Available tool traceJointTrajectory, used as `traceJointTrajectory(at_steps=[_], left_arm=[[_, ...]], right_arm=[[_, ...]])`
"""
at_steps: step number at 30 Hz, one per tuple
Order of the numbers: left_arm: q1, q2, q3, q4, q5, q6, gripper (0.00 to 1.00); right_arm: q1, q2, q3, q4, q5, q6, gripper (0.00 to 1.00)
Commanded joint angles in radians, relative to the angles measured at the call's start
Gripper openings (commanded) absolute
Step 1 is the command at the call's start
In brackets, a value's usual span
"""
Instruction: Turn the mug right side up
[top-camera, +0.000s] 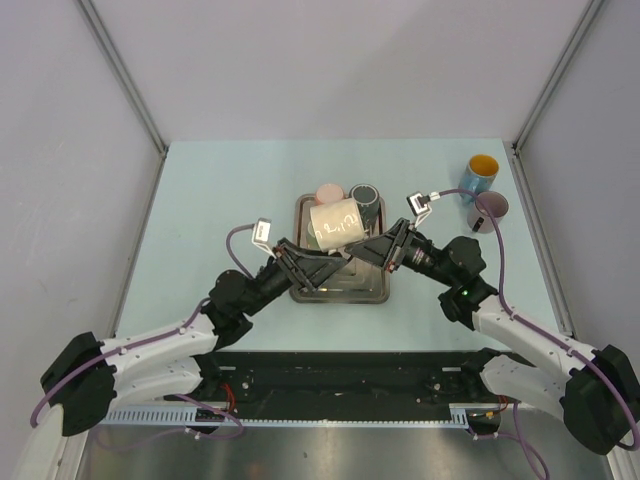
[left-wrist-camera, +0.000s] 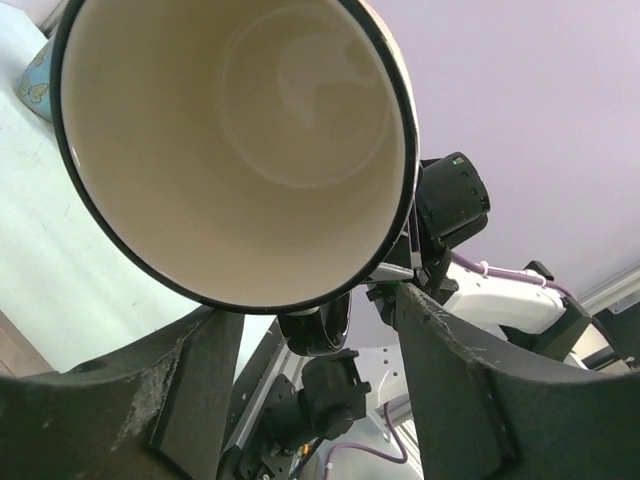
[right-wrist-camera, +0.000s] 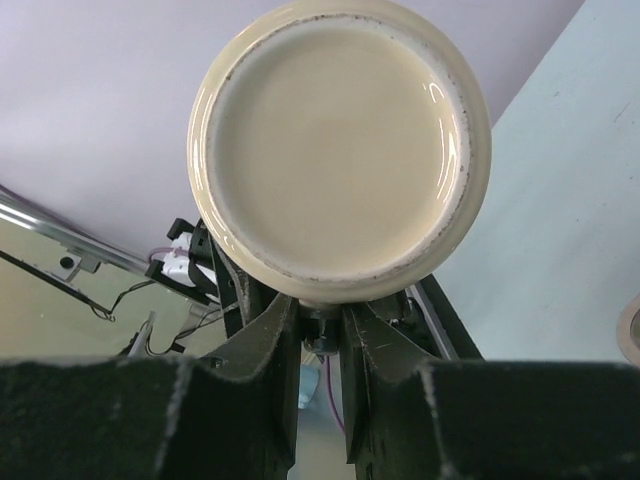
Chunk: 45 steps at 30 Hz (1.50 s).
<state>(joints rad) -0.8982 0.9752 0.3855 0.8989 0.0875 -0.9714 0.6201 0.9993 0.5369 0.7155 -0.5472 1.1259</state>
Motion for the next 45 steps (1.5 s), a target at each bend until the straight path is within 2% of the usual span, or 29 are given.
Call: traceJointTrajectory(at_steps=[1,8,15,29,37,45], left_arm=[[0.024,-0.006,0.062,0.020,0.054,-0.026,0.65],[0.044,-0.012,0.105,-0.038,0.077,-0.039,0.51],[0.051,-0.010,0.139,-0.068,0.093,-0.043,0.45],[0.058,0.039,0.191,-0.060,0.195,-0.047,0.48],[0.090,0.037,0.177,-0.011,0.343,-0.059,0.54],[0.107,0.033,0.170,0.017,0.409,-0.058,0.55]], right_arm=[[0.016,-0.018,0.035,0.043,-0.045,-0.024,0.00],[0.038,-0.036,0.066,-0.071,-0.043,-0.106,0.00],[0.061,-0.034,0.089,-0.146,-0.037,-0.159,0.00],[0.092,0.001,0.136,-0.186,-0.069,-0.187,0.00],[0.029,0.024,0.141,-0.108,-0.187,-0.086,0.00],[0.013,0.025,0.150,-0.096,-0.224,-0.061,0.00]])
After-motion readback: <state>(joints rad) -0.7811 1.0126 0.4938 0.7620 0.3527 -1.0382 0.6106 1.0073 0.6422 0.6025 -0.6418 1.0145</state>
